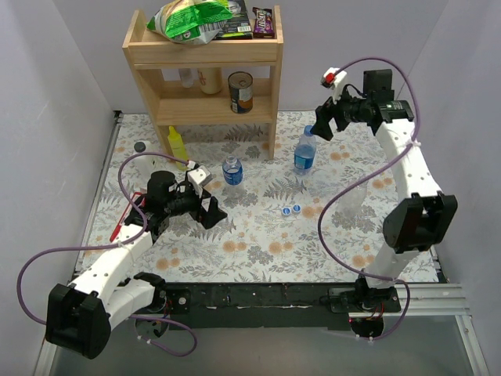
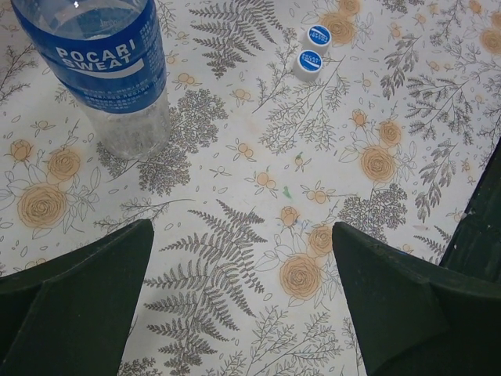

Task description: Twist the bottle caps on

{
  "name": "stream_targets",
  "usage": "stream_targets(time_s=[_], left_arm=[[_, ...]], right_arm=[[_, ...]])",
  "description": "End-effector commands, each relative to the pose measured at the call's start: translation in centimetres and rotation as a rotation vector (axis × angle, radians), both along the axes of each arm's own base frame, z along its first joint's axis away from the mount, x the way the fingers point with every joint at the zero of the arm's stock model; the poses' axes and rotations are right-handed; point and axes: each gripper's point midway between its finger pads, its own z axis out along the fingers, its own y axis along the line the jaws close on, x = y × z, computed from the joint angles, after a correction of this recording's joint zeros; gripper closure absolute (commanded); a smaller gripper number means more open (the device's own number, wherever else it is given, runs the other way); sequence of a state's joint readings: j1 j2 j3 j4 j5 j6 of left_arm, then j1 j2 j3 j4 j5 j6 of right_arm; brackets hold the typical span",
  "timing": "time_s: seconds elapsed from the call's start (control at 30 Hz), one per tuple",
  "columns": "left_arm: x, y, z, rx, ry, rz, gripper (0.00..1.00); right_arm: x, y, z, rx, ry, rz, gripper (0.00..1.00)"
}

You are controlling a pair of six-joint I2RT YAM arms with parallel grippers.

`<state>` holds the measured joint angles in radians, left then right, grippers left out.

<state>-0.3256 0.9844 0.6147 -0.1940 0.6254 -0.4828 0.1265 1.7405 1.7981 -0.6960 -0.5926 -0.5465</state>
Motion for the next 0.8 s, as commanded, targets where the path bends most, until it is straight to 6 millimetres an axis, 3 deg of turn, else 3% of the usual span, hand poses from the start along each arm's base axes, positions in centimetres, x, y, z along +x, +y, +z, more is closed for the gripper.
stream_targets(time_s=[0.0, 0.13, 0.17, 0.2, 0.27, 0.3, 0.43, 0.57, 0.77], left_arm=[[0.4, 0.6, 0.5, -0.008, -0.028, 0.024, 0.02], [1.0, 1.2, 0.4, 0.020, -0.038, 0.047, 0.02], [1.1, 1.4, 0.4, 0.025, -0.042, 0.053, 0.02], [1.3, 1.8, 0.3, 0.036, -0.048, 0.065, 0.02], [1.3, 2.3, 0.3, 0.046, -0.054, 0.078, 0.02], [1.5, 2.7, 0.3, 0.057, -0.068, 0.085, 0.02], [1.4, 3.8, 0.8, 0.076, -0.070, 0.122, 0.02], [0.9, 4.1, 0.7, 0.078, -0.060, 0.117, 0.02], [1.3, 4.1, 0.4, 0.072, -0.049, 0.117, 0.02]], right_arm=[[-3.7, 3.8, 8.0, 0.152, -0.168, 0.157, 0.10], [-6.6, 9.8, 6.9, 0.178, -0.158, 0.357, 0.19], [-7.8, 12.1, 6.3, 0.173, -0.165, 0.418, 0.19], [-8.3, 13.1, 4.6, 0.161, -0.147, 0.441, 0.19], [-8.7, 15.7, 4.2, 0.172, -0.202, 0.479, 0.17], [-8.9, 16.2, 2.7, 0.179, -0.179, 0.480, 0.15], [-8.3, 19.4, 1.0, 0.215, -0.194, 0.480, 0.11], [-8.2, 22.2, 1.0, 0.269, -0.209, 0.503, 0.11], [-8.2, 24.4, -0.8, 0.275, -0.160, 0.548, 0.13]])
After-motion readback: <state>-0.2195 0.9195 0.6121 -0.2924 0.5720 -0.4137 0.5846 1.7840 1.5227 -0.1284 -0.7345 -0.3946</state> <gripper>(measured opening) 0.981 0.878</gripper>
